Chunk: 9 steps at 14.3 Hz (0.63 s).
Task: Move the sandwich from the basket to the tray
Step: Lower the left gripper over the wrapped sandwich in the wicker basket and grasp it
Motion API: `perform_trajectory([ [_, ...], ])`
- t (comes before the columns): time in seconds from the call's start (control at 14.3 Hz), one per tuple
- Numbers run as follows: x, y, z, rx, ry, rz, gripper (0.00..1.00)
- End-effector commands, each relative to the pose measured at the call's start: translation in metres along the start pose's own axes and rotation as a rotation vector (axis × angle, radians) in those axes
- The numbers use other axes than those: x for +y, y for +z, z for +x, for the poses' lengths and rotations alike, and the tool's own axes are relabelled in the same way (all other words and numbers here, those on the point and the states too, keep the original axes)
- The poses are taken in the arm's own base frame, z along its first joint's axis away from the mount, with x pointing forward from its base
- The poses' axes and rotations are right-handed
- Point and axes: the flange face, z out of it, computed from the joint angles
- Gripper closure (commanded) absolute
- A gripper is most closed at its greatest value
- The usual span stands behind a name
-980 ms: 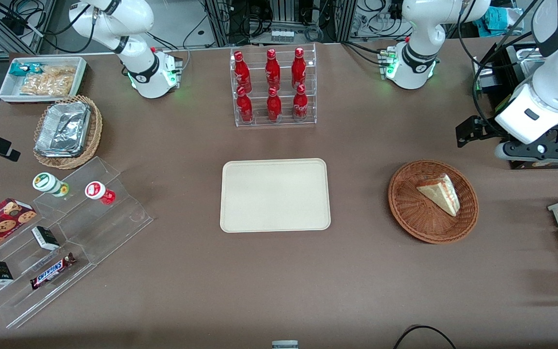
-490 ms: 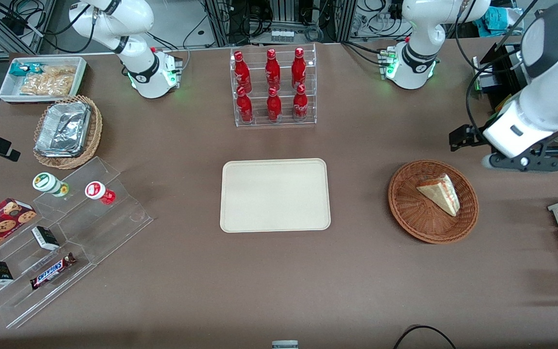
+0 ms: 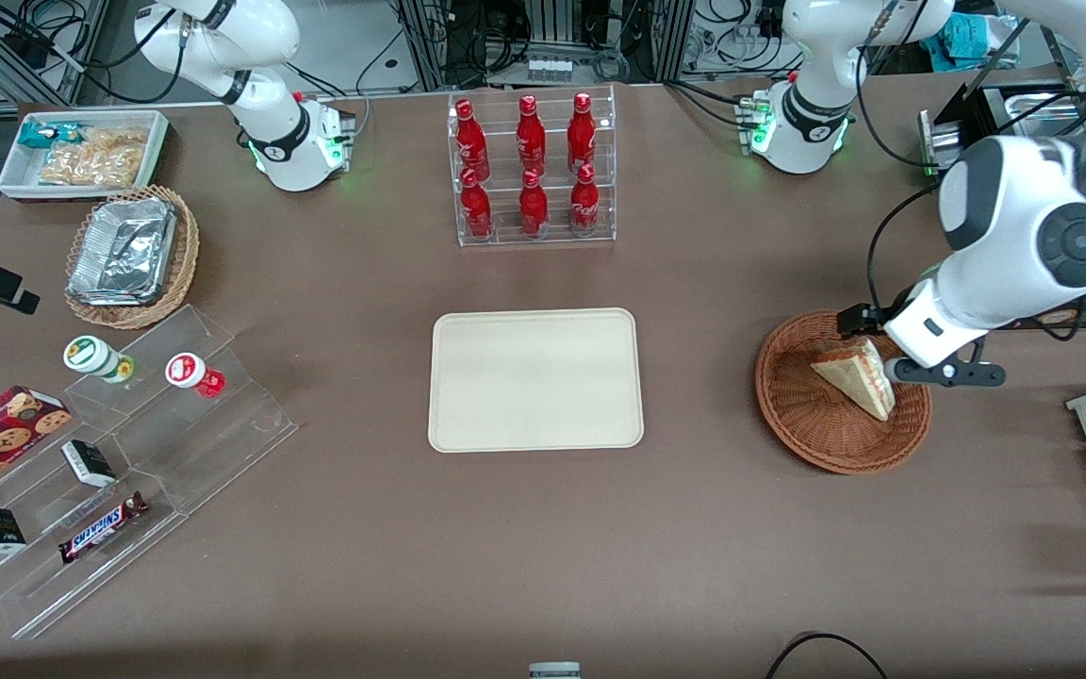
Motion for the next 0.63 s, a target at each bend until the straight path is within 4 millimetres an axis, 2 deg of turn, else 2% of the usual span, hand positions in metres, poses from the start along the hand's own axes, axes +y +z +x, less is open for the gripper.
perform_trajectory([
  [0.0,-0.020,0.029,-0.019,0.055,-0.046,0.008,0.00],
  [0.14,-0.030,0.046,-0.025,0.089,-0.187,-0.001,0.00],
  [0.49,-0.029,0.058,-0.022,0.075,-0.726,-0.023,0.00],
  [0.56,-0.029,0.059,-0.021,0.081,-0.791,-0.030,0.00],
])
